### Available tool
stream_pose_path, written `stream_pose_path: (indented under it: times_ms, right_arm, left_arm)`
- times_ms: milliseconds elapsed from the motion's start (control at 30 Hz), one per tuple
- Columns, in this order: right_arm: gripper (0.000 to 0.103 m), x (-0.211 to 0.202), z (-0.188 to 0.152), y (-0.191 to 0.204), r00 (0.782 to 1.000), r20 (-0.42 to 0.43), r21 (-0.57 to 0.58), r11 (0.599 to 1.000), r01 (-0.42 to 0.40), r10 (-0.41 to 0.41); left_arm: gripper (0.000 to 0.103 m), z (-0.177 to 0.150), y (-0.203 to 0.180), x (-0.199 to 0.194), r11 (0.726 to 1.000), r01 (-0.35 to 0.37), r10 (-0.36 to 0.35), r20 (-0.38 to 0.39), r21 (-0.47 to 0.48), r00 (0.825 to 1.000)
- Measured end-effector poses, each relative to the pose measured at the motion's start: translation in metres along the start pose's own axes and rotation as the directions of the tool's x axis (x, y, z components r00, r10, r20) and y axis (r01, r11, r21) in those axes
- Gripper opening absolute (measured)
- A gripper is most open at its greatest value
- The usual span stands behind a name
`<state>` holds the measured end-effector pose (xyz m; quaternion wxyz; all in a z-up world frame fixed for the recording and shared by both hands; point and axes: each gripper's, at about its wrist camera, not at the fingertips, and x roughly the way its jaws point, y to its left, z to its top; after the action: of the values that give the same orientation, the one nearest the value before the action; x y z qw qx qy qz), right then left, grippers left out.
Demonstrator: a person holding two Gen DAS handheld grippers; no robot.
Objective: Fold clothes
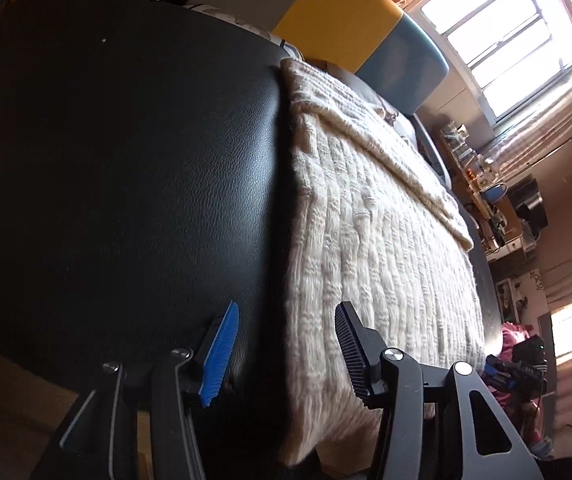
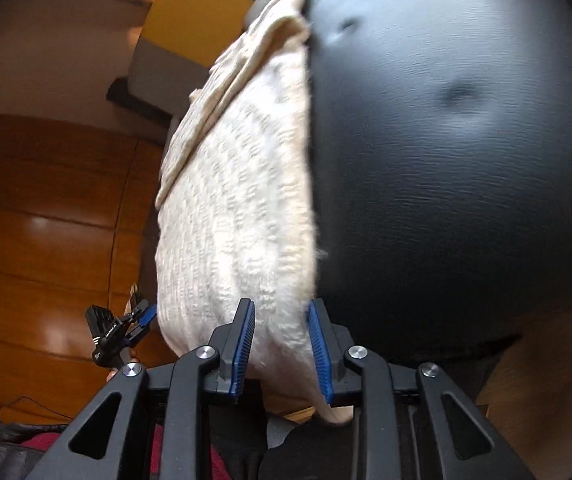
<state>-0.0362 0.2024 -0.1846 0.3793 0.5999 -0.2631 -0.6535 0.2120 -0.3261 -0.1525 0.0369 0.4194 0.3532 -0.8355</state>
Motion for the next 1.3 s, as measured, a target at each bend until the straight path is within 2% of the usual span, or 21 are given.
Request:
stream_pose_path:
  times_ms: [100,233,333,433,533,633,733,800,933,1100,1167,1300]
  right_arm:
    - [0.027,0.02,0.006,0.011,1.0,-0.02,-0.028,0.999,-0.021,0.021]
    - [0.027,0.026,0.011,0.012,0.999,-0.017,-0.014,0.999,-0.045,0.045]
    - [0.027,0.022,0.007,0.011,0.999,-0.021,-0.013,0.999,-0.046,0.045]
    - [0.027,0.022,0.006,0.004,0.996,-0.022,0.014,0.997,-0.081,0.082]
    - [0.027,0.025,0.005,-0.001,0.993,-0.01,0.027,0.993,-0.114,0.115]
    - [0.027,0.026,0.003,0.0,0.993,0.004,0.008,0.993,-0.121,0.121]
    - [0.027,0.027,-0.001,0.003,0.993,0.015,-0.013,0.993,-0.114,0.114]
    - [0.027,0.027,-0.003,0.006,0.994,0.021,-0.02,0.994,-0.105,0.105]
    - [0.027,0.031,-0.007,0.015,0.996,0.036,-0.039,0.996,-0.074,0.076]
    - [0.027,0.035,-0.011,0.023,0.997,0.049,-0.069,0.996,-0.05,0.053]
    - [0.027,0.036,-0.009,0.024,0.998,0.039,-0.063,0.997,-0.05,0.053]
    - [0.017,0.038,-0.011,0.031,0.999,0.04,-0.088,0.996,0.014,-0.011]
  left_arm:
    - [0.055,-0.011,0.0,-0.005,1.0,0.016,-0.016,-0.012,0.016,1.0]
    - [0.057,-0.022,-0.004,-0.009,0.997,0.019,-0.017,-0.033,0.069,0.999]
    - [0.058,-0.03,-0.008,-0.004,0.994,0.05,-0.043,-0.076,0.095,0.996]
    - [0.058,-0.041,-0.013,0.009,0.99,0.061,-0.044,-0.138,0.124,0.99]
    - [0.06,-0.048,-0.02,0.01,0.985,0.046,-0.026,-0.12,0.168,0.992]
    - [0.06,-0.047,-0.02,0.008,0.987,0.066,-0.048,-0.118,0.148,0.992]
    - [0.054,-0.048,-0.023,0.007,0.987,0.086,-0.07,-0.115,0.137,0.991]
    - [0.046,-0.047,-0.028,0.008,0.985,0.076,-0.059,-0.112,0.153,0.992]
    - [0.044,-0.048,-0.034,0.013,0.984,0.058,-0.042,-0.093,0.17,0.995]
    - [0.031,-0.045,-0.019,0.013,0.995,0.09,-0.085,-0.088,0.052,0.993]
    - [0.03,-0.043,-0.013,0.013,0.995,0.098,-0.098,-0.087,-0.002,0.991]
    - [0.028,-0.042,-0.026,0.014,0.998,0.034,-0.029,-0.09,0.051,0.995]
